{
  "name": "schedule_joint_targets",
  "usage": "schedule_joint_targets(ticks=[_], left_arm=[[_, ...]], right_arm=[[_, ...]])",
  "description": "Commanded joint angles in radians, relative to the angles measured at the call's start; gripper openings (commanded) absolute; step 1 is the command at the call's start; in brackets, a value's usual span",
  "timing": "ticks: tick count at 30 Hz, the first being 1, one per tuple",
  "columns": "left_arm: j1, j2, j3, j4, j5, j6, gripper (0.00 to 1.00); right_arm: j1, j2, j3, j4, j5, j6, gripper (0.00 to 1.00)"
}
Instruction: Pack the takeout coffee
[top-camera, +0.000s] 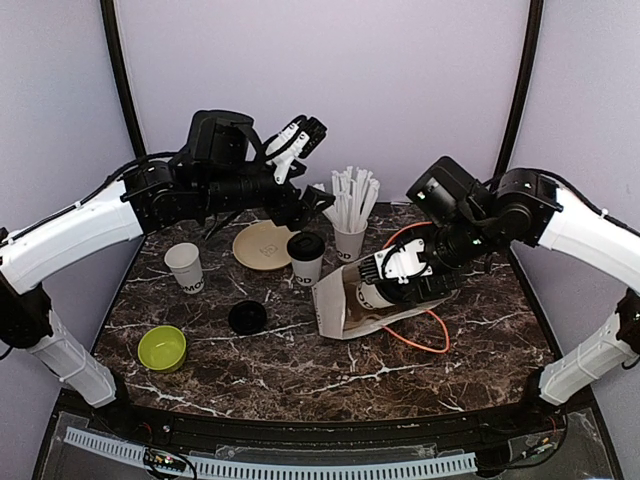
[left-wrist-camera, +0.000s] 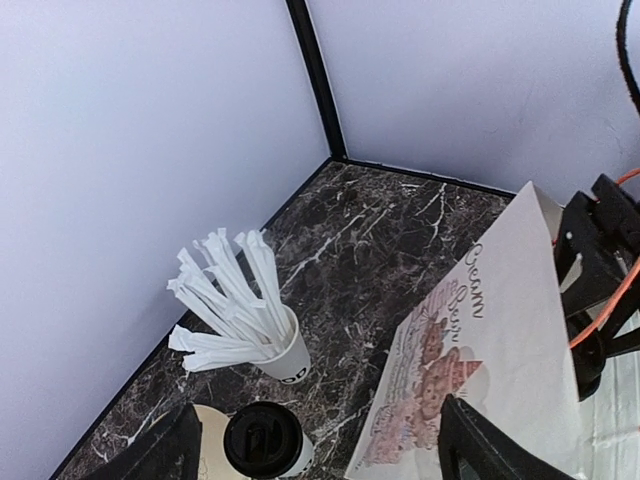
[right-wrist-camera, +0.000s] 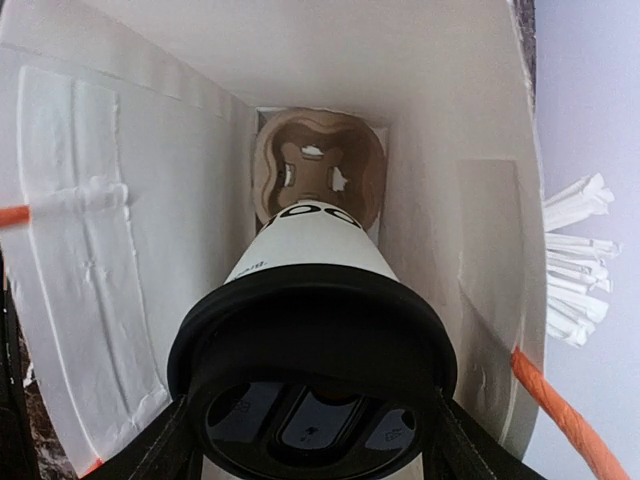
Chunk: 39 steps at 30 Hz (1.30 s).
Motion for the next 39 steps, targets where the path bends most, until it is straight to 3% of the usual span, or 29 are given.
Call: schedule_joint_targets(ticks=[1, 7, 17, 26, 39], left_arm=[[0.026, 0.024, -0.011, 0.074, -0.029, -0.02, 0.84], [0.053, 0.064, 0.045, 0.074, -0.038, -0.02, 0.84], [0.113, 0.085, 0.092, 0.069, -0.016, -0.021, 0.85], [0.184, 0.028, 0.023, 0.099, 0.044, -0.022, 0.85], [0.219, 0.028, -0.049, 0.137, 0.114, -0.012, 0.85]], right_arm=[[0.0, -0.079, -0.056, 0.011, 0.119, -0.01, 0.49], [0.015, -0.121, -0.134, 0.037, 0.147, 0.012, 0.49], [0.15, -0.042, -0.06, 0.029, 0.063, 0.103, 0.5], [0.175, 0.115, 0.087, 0.178, 0.102, 0.211, 0.48], [0.169, 0.087, 0.053, 0.088, 0.086, 0.185, 0.49]])
